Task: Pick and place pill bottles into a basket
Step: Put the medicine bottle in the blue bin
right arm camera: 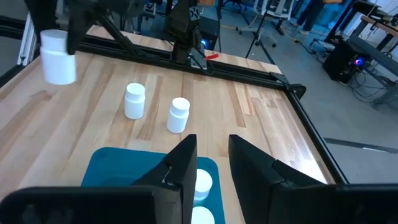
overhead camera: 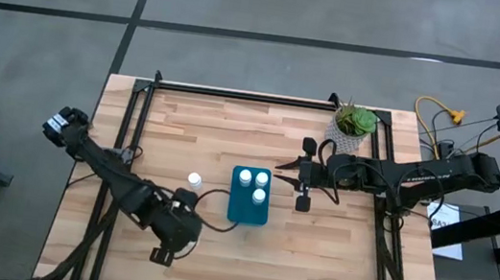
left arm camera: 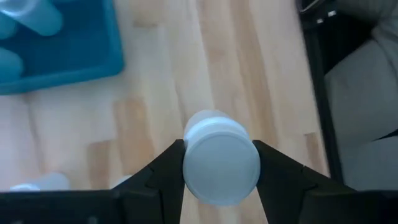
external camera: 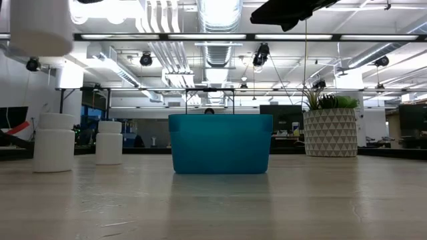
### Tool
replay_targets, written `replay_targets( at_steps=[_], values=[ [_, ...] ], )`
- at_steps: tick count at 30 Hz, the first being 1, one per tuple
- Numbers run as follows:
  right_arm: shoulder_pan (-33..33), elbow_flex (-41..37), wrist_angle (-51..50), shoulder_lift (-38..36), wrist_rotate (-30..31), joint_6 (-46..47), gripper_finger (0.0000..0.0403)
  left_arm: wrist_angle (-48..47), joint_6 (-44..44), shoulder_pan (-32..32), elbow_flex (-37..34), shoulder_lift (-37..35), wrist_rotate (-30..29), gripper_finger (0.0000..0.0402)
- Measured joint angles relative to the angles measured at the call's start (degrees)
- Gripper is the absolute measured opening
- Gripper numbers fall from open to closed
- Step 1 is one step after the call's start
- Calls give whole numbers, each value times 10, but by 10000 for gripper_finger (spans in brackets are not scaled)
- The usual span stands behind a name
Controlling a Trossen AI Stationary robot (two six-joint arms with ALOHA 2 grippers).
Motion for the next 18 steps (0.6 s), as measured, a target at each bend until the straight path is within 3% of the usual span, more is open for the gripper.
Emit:
replay_targets(
  at_steps=[7,18],
  values=[
    [0,0,0,0,0,0,88,-67,33,46,32,0,-2,145],
    [0,0,0,0,-1,2,86,-72,93,105,56,0,-1,145]
  ],
)
